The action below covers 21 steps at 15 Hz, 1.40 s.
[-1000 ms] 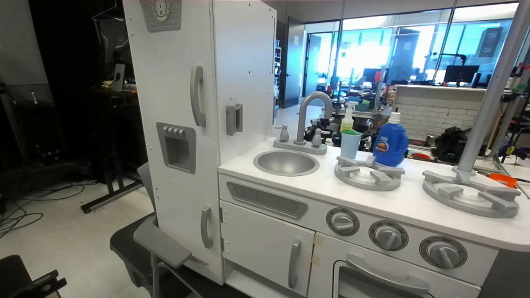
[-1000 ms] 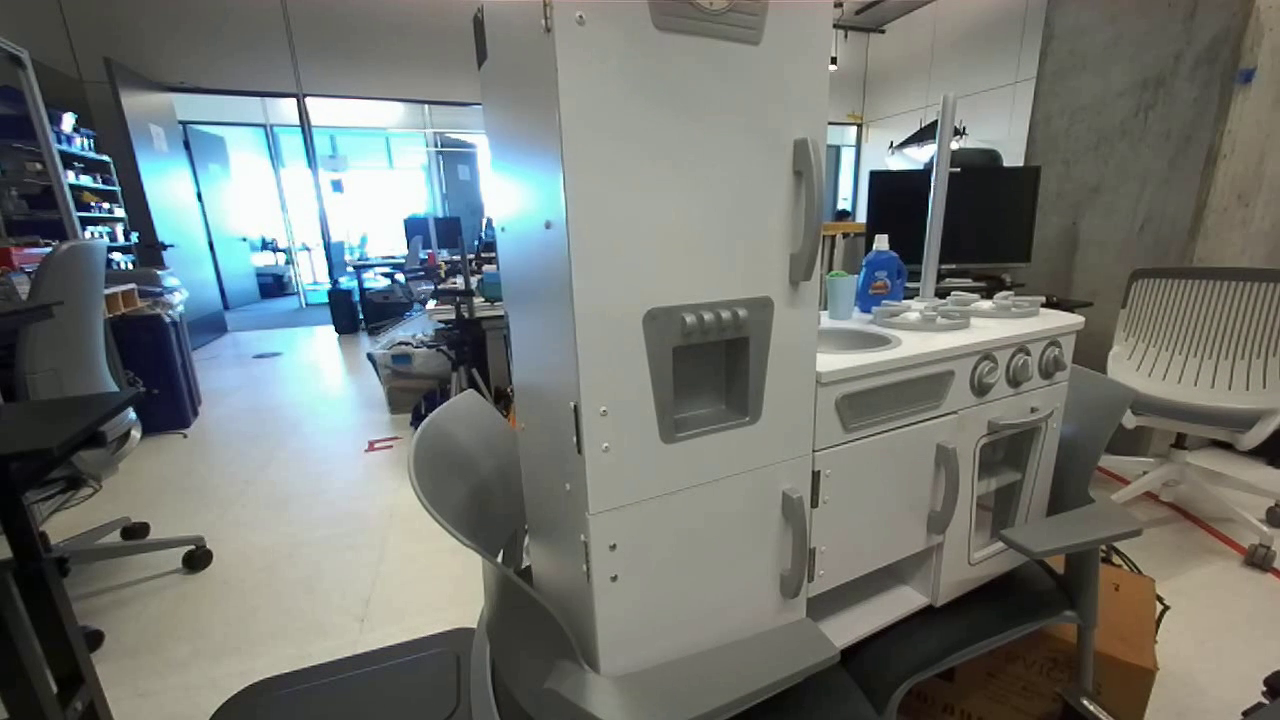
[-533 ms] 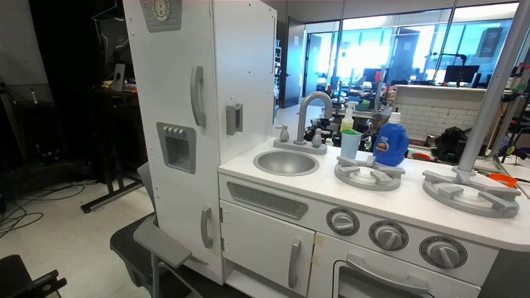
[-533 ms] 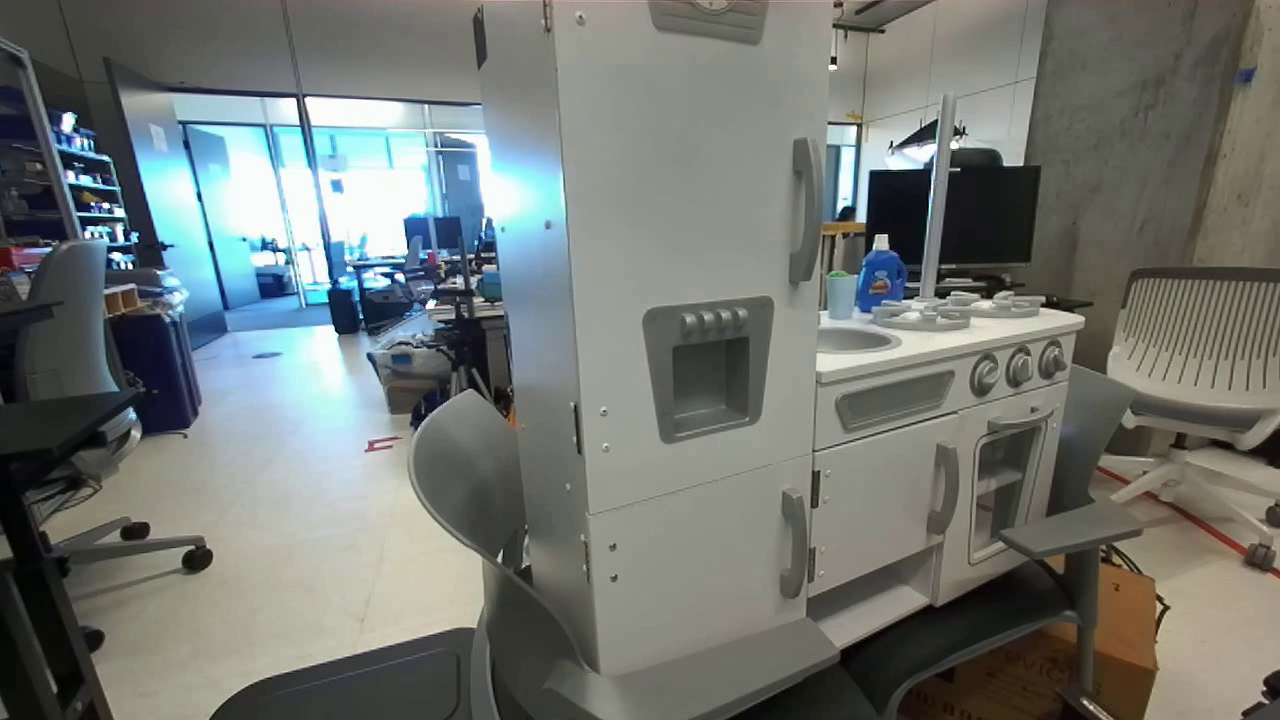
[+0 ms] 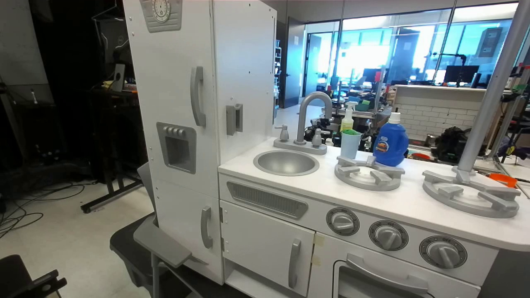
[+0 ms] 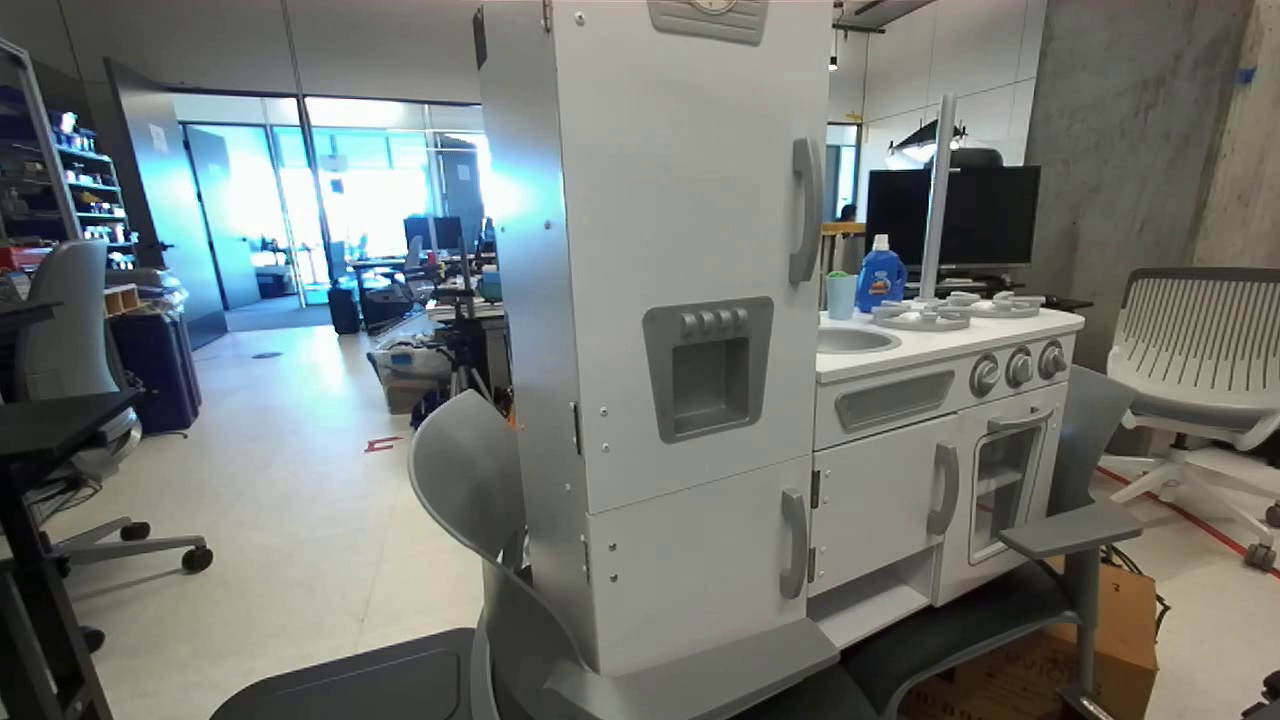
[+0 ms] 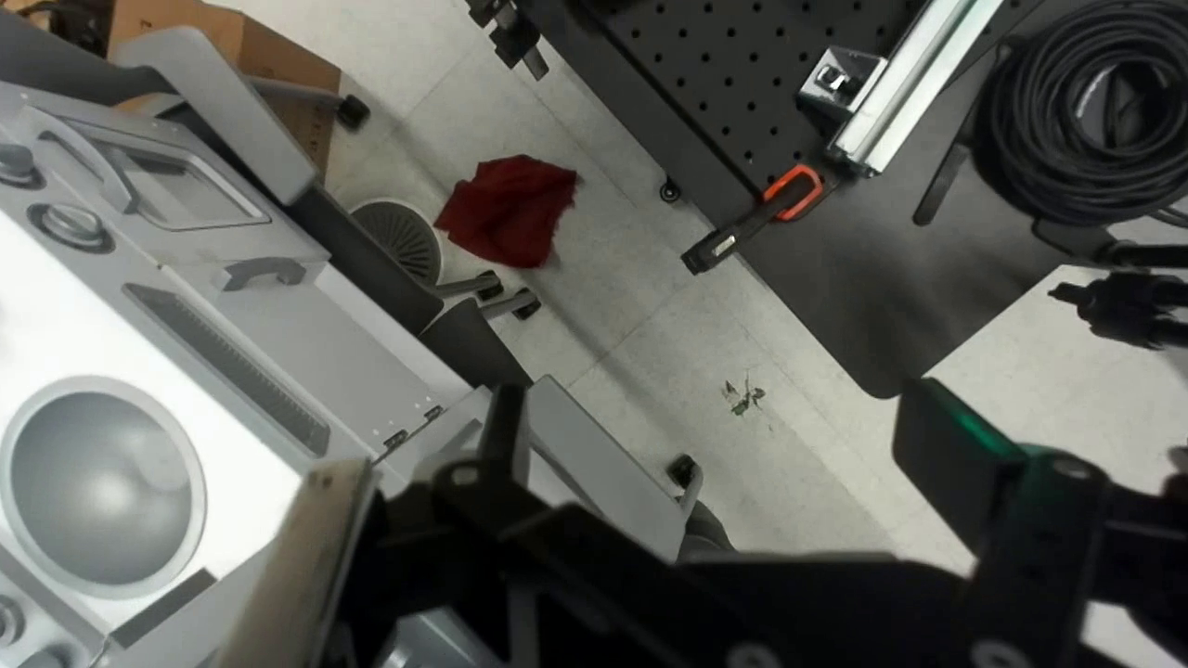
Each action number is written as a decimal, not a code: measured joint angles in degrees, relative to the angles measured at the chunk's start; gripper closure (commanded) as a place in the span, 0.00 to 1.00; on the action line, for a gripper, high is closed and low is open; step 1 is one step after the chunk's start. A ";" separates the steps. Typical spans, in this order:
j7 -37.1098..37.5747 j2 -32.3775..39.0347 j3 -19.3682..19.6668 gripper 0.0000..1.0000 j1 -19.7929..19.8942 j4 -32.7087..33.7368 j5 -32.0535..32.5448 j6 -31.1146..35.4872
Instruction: Put the black bottle and the sponge on the top shelf then close the door
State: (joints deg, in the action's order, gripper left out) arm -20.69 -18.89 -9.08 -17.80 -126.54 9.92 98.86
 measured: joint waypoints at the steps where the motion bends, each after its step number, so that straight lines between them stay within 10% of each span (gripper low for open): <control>1: 0.08 -2.19 0.12 0.00 0.17 -3.47 -0.09 1.32; 9: 1.81 -22.08 4.78 0.00 1.19 -29.66 -0.40 10.83; 21: 1.80 -22.61 5.83 0.00 1.95 -30.71 -0.40 11.45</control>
